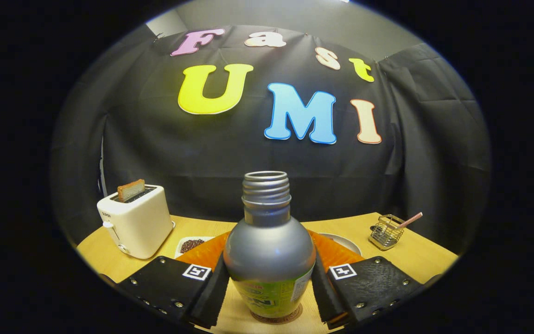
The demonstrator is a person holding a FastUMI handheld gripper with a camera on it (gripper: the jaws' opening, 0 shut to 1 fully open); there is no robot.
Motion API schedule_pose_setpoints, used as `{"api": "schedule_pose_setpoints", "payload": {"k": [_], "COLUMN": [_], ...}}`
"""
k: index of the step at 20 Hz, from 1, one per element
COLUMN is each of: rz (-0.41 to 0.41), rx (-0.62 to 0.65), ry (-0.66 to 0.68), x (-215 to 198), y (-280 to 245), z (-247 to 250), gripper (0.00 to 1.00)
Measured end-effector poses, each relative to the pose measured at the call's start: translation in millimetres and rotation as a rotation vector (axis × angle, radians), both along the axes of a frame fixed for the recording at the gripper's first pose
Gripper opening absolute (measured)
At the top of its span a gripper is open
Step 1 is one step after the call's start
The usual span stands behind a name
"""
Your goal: Take the bottle from table, then pour the juice into the cup, finally place the bottle on the coaster
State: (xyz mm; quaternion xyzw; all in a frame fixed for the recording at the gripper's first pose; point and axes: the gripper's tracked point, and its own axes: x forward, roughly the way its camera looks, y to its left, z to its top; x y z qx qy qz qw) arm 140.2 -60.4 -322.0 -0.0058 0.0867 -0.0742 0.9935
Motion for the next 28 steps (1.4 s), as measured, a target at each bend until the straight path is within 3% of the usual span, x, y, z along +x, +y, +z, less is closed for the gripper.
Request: {"api": "schedule_pose_setpoints", "payload": {"k": [10, 21, 23, 26, 28], "rz": [0.009, 0.003, -0.015, -0.008, 0.023], "rx": [0.026, 0.025, 0.014, -0.060, -0.057], "ry": [0.054, 0.037, 0.051, 0.051, 0.030], "x": [9.5, 6.0, 7.0, 0.1, -4.7], "y": [-6.3, -4.4, -7.3, -5.8, -0.7], "z": [-58.0, -67.8, -67.7, -46.1, -23.6], "gripper": [0.78, 0.78, 0.81, 1.00, 0.99]}}
